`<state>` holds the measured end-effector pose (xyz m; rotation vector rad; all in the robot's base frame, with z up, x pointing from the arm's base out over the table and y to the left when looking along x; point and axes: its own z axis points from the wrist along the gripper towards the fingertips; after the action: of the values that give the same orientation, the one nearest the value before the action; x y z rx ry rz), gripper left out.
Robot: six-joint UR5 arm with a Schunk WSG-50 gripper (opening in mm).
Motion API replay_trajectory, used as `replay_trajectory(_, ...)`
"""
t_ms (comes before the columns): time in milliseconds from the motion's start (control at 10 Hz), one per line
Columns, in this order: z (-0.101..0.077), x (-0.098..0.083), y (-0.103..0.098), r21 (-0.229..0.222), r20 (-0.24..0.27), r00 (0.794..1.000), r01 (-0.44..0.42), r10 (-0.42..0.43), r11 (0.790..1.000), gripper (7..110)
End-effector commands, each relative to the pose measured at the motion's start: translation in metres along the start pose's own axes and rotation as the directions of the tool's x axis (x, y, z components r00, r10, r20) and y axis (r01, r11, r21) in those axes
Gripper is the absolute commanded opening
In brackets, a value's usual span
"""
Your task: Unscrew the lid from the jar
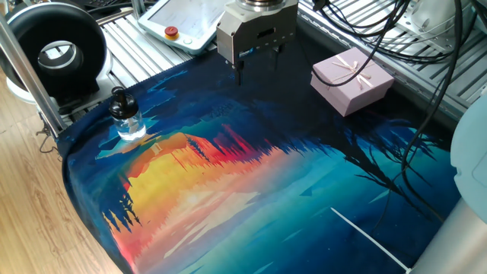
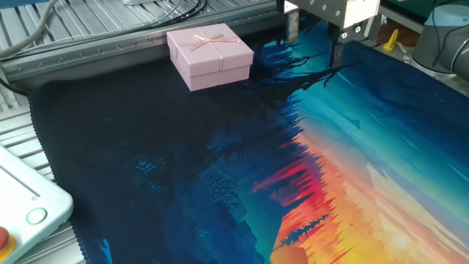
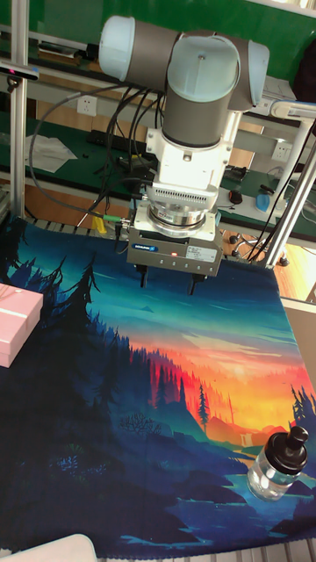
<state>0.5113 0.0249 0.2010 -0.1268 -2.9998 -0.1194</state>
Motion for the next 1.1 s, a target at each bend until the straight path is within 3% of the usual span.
replay_trajectory(0, -0.0015, -0.0027, 0.0030, -0.015, 0.011, 1.000, 0.001, -0.001, 1.000, 7)
replay_trajectory(1000, -0.0009, -0.0082, -0.0011, 0.001, 0.032, 0.999, 0.019, -0.019, 1.000, 7)
